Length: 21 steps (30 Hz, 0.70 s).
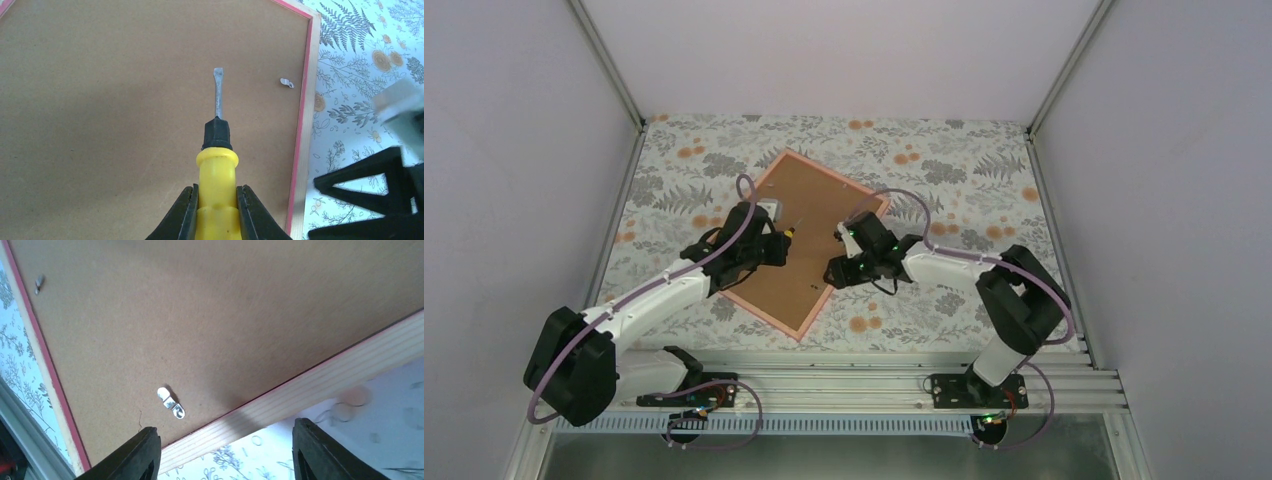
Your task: Take the photo out of the frame
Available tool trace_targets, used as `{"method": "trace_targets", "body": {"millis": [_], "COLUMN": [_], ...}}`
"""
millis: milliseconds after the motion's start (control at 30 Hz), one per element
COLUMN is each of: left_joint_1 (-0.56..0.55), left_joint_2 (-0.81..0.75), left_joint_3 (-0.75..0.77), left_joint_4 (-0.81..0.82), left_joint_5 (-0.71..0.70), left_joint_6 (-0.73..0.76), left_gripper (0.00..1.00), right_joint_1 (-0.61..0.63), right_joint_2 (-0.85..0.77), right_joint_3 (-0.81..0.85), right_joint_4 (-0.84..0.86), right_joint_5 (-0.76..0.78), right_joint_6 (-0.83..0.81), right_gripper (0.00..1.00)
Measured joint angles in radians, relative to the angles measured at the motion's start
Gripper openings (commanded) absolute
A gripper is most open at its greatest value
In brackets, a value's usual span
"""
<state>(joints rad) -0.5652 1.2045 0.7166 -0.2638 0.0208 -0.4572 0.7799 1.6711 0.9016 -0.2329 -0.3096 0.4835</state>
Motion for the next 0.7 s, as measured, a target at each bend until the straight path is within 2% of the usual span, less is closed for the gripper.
{"method": "trace_targets", "body": {"millis": [133,333,700], "left_joint_1": [0.000,0.002,0.002], "left_joint_2": [0.002,0.023,0.075], "left_joint_3": [-0.002,-0.002,0.000], "left_joint_4": [0.001,0.008,0.034], "left_joint_5": [-0.002,-0.002,0.016], "left_joint_6": [0.000,0.001,0.013], "left_gripper": [0.02,0.02,0.02], "right_joint_1": [-0.065,-0.235,-0.398], "right_joint_2": [-0.041,-0.023,0.269], "right_joint_3": [0.045,0.193,0.442], "right_joint_4": [-0.053,-0.080,-0.064], "right_joint_5": [0.035,0.057,0.013], "right_joint_6": [-0.085,-0.221,-0.383], "right_gripper": [0.58,0.58,0.58]}}
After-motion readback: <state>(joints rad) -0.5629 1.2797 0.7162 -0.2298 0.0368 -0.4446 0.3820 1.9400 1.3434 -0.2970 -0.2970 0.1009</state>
